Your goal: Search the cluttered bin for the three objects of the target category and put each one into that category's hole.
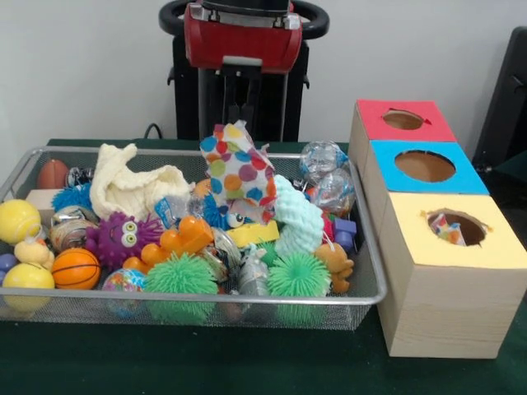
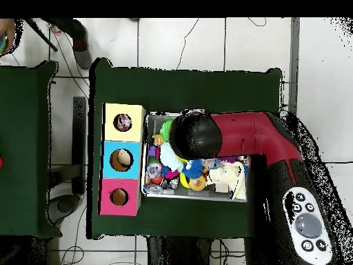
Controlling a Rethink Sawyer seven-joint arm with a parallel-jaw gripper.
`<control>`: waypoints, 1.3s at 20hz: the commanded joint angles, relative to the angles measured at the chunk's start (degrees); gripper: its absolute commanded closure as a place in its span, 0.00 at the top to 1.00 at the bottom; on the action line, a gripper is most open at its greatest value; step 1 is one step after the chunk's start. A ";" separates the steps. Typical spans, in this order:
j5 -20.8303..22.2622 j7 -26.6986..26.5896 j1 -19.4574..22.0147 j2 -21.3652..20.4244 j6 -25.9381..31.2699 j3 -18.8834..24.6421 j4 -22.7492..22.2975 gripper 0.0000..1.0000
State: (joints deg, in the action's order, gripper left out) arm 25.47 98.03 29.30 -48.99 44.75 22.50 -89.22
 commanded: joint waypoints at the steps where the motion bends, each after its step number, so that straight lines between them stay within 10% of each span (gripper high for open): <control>1: 0.29 13.50 -0.50 5.99 -1.41 -7.03 0.60 0.00; 16: -5.98 18.42 -15.77 -2.68 -5.04 -11.66 -11.24 0.00; 26: -10.02 20.22 -23.43 -2.20 -3.55 -16.84 -10.05 0.00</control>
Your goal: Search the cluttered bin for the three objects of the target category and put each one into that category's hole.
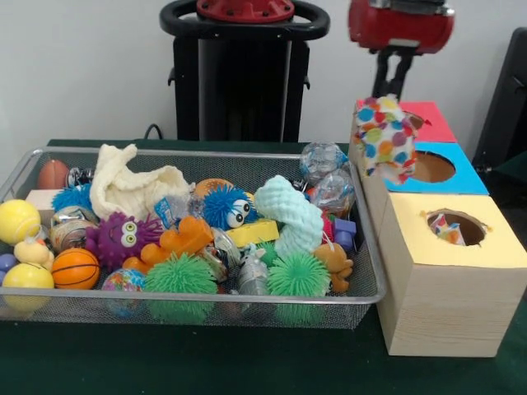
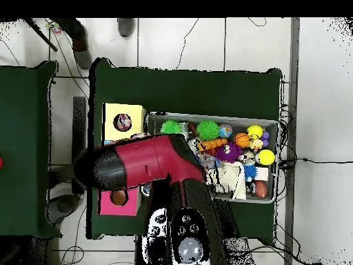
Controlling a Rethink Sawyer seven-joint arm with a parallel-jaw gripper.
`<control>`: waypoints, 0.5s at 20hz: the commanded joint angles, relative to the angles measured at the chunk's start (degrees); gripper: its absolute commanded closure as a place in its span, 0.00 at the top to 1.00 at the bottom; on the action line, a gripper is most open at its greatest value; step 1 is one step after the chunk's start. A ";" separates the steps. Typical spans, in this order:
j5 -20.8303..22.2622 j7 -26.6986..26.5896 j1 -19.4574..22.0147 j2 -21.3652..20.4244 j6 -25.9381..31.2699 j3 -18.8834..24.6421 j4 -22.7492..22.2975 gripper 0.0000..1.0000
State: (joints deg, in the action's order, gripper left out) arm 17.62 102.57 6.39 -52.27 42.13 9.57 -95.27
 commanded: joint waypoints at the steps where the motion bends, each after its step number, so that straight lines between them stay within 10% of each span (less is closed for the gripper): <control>1: -2.28 15.60 -0.51 1.41 -1.46 -4.45 -4.09 0.00; 10: -1.53 11.88 2.76 4.31 -4.31 -6.99 -3.30 0.00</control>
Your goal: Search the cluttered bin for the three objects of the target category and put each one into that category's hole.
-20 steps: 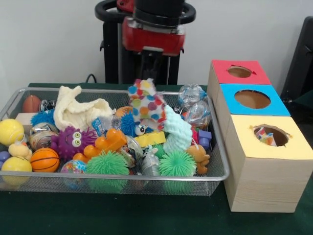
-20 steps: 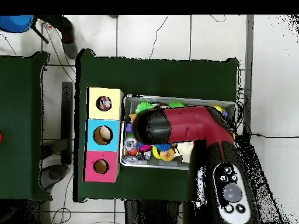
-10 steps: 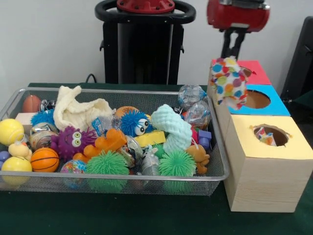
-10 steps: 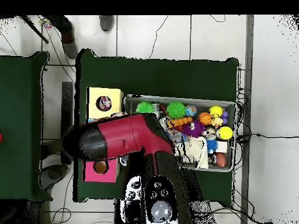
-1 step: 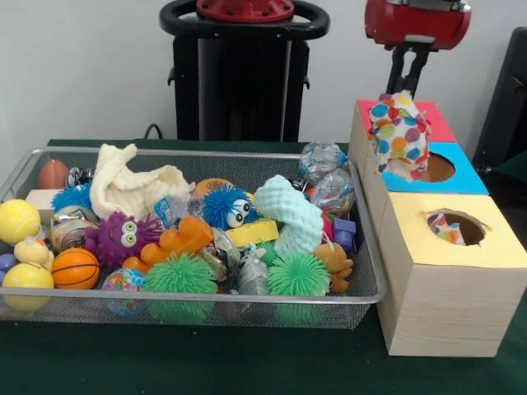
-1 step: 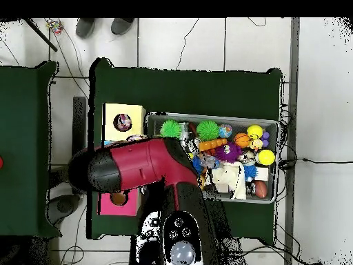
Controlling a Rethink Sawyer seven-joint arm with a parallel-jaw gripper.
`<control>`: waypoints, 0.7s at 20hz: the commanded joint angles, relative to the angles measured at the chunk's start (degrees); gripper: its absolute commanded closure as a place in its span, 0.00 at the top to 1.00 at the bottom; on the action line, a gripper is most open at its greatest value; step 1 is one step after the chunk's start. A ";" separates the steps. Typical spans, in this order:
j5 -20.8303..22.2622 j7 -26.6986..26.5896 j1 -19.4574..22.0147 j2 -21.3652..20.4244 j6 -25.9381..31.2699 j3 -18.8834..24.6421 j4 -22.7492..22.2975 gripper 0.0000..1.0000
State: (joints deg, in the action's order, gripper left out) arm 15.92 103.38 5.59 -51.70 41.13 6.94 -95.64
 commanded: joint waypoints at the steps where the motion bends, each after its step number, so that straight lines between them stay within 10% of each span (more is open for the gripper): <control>1: 0.53 11.09 3.61 4.34 -3.70 -4.71 -2.51 0.00; 14: -1.20 14.01 -5.68 5.41 -2.57 -7.20 -0.74 0.00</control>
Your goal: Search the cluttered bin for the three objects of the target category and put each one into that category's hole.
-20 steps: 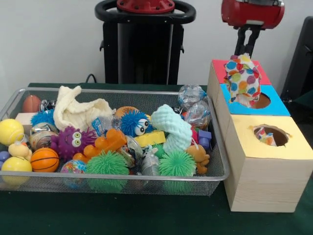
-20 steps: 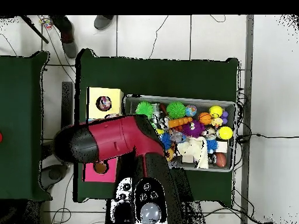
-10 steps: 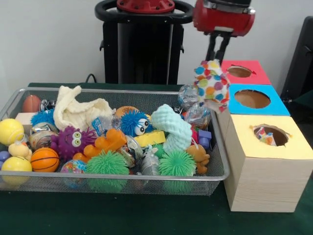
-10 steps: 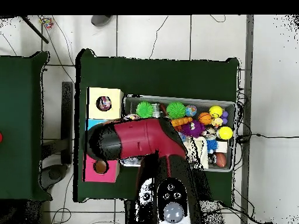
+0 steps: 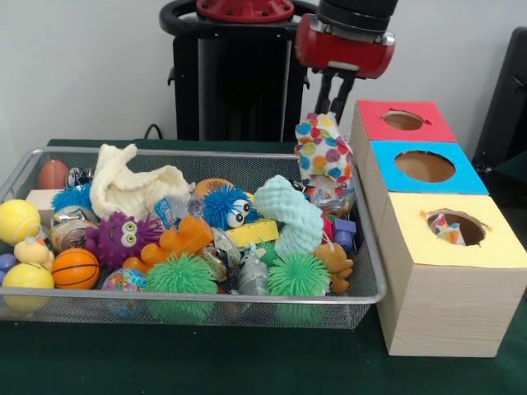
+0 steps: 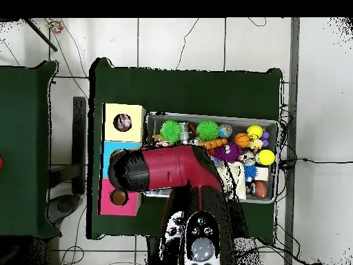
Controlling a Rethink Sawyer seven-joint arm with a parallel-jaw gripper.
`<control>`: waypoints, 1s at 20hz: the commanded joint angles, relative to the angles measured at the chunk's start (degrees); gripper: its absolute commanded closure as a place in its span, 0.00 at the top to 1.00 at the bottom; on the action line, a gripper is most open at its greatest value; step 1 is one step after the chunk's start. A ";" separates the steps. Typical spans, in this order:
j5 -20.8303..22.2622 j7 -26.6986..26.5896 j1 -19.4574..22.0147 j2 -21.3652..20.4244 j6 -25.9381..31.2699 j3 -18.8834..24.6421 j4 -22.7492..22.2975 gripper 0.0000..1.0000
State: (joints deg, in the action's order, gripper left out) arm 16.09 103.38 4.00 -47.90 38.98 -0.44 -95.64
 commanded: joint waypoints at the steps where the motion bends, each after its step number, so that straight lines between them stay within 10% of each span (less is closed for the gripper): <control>1: -2.35 13.22 -4.12 1.33 0.19 0.71 -0.80 0.00; 20: -4.10 10.47 -5.64 -0.95 11.78 -3.21 5.44 0.00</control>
State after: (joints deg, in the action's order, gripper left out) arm 13.04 103.38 -1.28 -49.76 42.75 -2.30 -93.31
